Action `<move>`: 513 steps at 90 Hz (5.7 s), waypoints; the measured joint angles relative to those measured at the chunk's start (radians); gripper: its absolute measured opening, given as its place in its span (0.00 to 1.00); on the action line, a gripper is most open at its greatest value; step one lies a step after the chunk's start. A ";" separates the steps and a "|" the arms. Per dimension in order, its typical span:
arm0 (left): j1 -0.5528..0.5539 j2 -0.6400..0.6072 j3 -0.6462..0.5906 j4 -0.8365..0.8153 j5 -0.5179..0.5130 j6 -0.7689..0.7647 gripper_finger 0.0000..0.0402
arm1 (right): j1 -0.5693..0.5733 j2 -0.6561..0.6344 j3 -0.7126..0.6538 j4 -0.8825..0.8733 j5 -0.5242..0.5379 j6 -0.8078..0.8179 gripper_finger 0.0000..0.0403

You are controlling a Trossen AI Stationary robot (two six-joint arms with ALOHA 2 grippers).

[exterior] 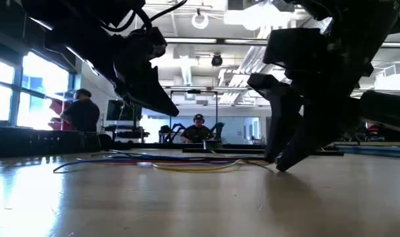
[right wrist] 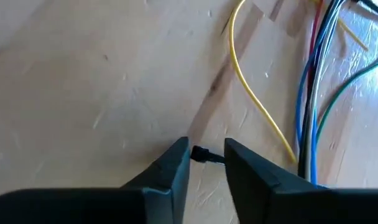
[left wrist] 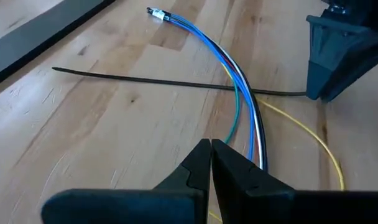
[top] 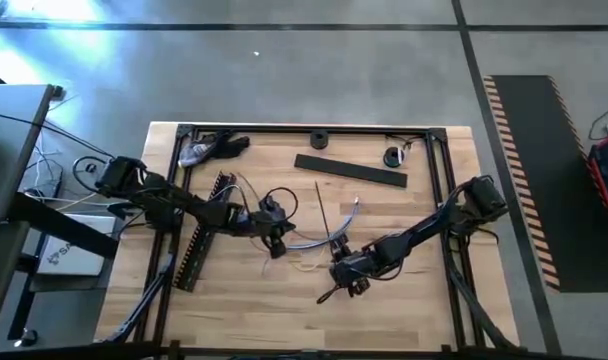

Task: Ziptie cables
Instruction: Insert the right cable zip tie into the cable wires

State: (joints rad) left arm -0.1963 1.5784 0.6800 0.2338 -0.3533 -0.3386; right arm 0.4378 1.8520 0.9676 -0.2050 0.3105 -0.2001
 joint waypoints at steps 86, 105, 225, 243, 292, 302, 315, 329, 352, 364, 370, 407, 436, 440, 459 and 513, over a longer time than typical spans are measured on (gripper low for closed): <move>-0.082 0.392 0.185 0.574 0.094 0.396 0.34 | -0.024 -0.244 0.000 0.022 0.012 0.385 0.00; -0.093 0.461 0.258 0.574 0.039 0.393 0.35 | -0.002 -0.279 0.000 0.008 0.024 0.424 0.00; -0.148 0.507 0.357 0.563 -0.128 0.369 0.17 | 0.046 -0.290 0.000 -0.066 0.102 0.466 0.00; -0.152 0.508 0.357 0.537 -0.127 0.348 0.09 | 0.046 -0.290 0.000 -0.067 0.102 0.474 0.00; -0.146 0.505 0.357 0.483 -0.079 0.172 0.00 | 0.045 -0.290 0.000 -0.110 0.051 0.521 0.05; -0.134 0.505 0.357 0.452 -0.065 0.105 0.00 | 0.045 -0.290 0.000 -0.150 0.023 0.540 0.16; -0.109 0.504 0.357 0.413 -0.039 -0.006 0.00 | 0.047 -0.331 0.000 -0.294 0.011 0.555 0.33; -0.109 0.502 0.357 0.420 -0.054 -0.045 0.00 | 0.041 -0.401 -0.041 -0.356 0.163 0.549 0.46; -0.118 0.502 0.357 0.412 -0.021 -0.025 0.00 | -0.233 -0.526 -0.369 0.208 -0.009 0.482 0.49; -0.120 0.502 0.357 0.397 0.024 -0.024 0.00 | -0.437 -0.468 -0.487 0.522 -0.249 0.484 0.49; -0.118 0.501 0.358 0.395 0.046 -0.026 0.00 | -0.524 -0.420 -0.508 0.606 -0.336 0.454 0.50; -0.078 0.500 0.358 0.339 0.142 -0.052 0.00 | -0.789 0.005 -0.283 0.741 -0.732 0.263 0.74; -0.079 0.500 0.358 0.287 0.169 -0.026 0.00 | -0.811 0.190 -0.113 0.754 -0.859 0.217 0.75; -0.079 0.500 0.358 0.282 0.169 -0.026 0.00 | -0.811 0.198 -0.107 0.753 -0.877 0.207 0.75; -0.079 0.500 0.358 0.277 0.183 -0.025 0.00 | -0.811 0.202 -0.115 0.729 -0.987 0.140 0.73; -0.071 0.500 0.358 0.229 0.372 0.151 0.00 | -0.798 0.197 -0.046 0.707 -0.883 0.189 0.72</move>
State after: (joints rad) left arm -0.2671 2.0785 1.0378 0.4631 0.0189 -0.1872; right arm -0.3599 2.0491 0.9219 0.5019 -0.5724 -0.0116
